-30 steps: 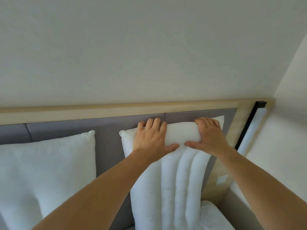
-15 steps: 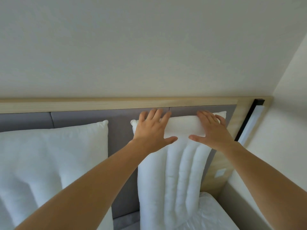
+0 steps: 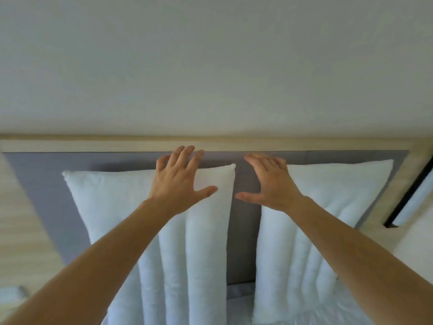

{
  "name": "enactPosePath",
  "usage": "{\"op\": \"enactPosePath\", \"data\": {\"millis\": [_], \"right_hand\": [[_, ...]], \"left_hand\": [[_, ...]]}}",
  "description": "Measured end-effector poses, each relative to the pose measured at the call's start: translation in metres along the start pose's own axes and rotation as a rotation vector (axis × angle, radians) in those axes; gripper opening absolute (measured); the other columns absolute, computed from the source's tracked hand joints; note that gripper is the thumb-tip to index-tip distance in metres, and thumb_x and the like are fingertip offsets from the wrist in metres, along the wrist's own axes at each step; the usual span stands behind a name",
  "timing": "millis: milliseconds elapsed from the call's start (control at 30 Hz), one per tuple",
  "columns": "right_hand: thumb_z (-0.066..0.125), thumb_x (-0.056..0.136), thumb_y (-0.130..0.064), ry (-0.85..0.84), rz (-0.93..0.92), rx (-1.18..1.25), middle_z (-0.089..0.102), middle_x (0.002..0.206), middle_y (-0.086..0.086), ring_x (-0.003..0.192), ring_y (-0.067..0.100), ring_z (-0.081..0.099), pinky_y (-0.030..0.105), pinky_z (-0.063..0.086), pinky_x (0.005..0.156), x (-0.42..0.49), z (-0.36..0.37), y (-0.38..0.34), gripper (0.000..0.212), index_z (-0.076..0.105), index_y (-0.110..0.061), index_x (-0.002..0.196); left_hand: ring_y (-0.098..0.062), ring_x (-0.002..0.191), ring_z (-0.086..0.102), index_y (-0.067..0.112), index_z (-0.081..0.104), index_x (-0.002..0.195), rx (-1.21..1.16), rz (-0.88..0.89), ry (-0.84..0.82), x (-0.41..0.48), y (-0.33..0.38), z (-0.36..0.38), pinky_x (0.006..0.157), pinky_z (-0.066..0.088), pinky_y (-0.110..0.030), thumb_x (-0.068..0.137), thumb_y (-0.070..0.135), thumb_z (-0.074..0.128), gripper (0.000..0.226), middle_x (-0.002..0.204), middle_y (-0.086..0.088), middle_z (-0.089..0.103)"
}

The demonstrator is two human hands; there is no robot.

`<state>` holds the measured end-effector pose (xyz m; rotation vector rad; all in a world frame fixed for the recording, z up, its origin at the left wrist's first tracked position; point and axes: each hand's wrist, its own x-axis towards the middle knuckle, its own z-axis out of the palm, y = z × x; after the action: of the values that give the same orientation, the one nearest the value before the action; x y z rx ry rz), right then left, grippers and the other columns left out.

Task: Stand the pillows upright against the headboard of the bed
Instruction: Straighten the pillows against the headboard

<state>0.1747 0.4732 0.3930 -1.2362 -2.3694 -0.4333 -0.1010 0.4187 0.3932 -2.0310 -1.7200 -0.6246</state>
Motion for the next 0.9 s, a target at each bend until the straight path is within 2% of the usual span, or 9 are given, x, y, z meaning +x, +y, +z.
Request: {"op": "enactPosePath", "data": {"millis": [167, 333, 500, 733, 900], "right_hand": [[0.046, 0.075, -0.09, -0.055, -0.056, 0.009, 0.048, 0.153, 0.003, 0.142, 0.022, 0.04, 0.046, 0.025, 0.116, 0.044, 0.017, -0.078, 0.104, 0.042, -0.016, 0.149], [0.045, 0.071, -0.094, -0.065, -0.056, -0.033, 0.052, 0.145, 0.003, 0.134, 0.024, 0.048, 0.046, 0.032, 0.111, 0.07, 0.038, -0.116, 0.107, 0.044, -0.017, 0.145], [0.04, 0.064, -0.101, -0.061, -0.076, -0.07, 0.059, 0.13, 0.0, 0.118, 0.024, 0.055, 0.045, 0.036, 0.101, 0.078, 0.052, -0.134, 0.108, 0.052, -0.021, 0.135], [0.039, 0.05, -0.108, -0.046, -0.11, -0.131, 0.066, 0.114, 0.0, 0.104, 0.026, 0.061, 0.045, 0.04, 0.091, 0.08, 0.06, -0.135, 0.116, 0.057, -0.019, 0.123], [0.037, 0.054, -0.107, -0.019, -0.117, -0.159, 0.068, 0.105, 0.001, 0.094, 0.028, 0.063, 0.044, 0.042, 0.086, 0.074, 0.064, -0.138, 0.111, 0.059, -0.017, 0.114]], "left_hand": [[-0.023, 0.149, 0.026, 0.027, 0.032, 0.152, 0.044, -0.029, -0.039, -0.021, -0.078, -0.01, 0.115, 0.025, -0.048, 0.079, 0.089, 0.043, 0.096, 0.161, -0.001, 0.032], [-0.019, 0.143, 0.032, 0.028, 0.034, 0.152, 0.064, -0.046, -0.089, -0.037, -0.124, -0.015, 0.113, 0.027, -0.045, 0.076, 0.093, 0.04, 0.1, 0.158, 0.005, 0.036], [-0.023, 0.134, 0.042, 0.027, 0.04, 0.147, 0.055, -0.093, -0.123, -0.056, -0.154, -0.014, 0.11, 0.029, -0.045, 0.071, 0.097, 0.04, 0.104, 0.148, 0.004, 0.047], [-0.02, 0.124, 0.051, 0.03, 0.05, 0.129, 0.038, -0.074, -0.186, -0.055, -0.167, -0.007, 0.11, 0.029, -0.044, 0.059, 0.103, 0.038, 0.102, 0.127, 0.007, 0.06], [-0.021, 0.107, 0.059, 0.027, 0.056, 0.113, 0.031, -0.041, -0.165, -0.059, -0.168, -0.001, 0.104, 0.034, -0.042, 0.054, 0.101, 0.047, 0.095, 0.108, 0.006, 0.065]]}}
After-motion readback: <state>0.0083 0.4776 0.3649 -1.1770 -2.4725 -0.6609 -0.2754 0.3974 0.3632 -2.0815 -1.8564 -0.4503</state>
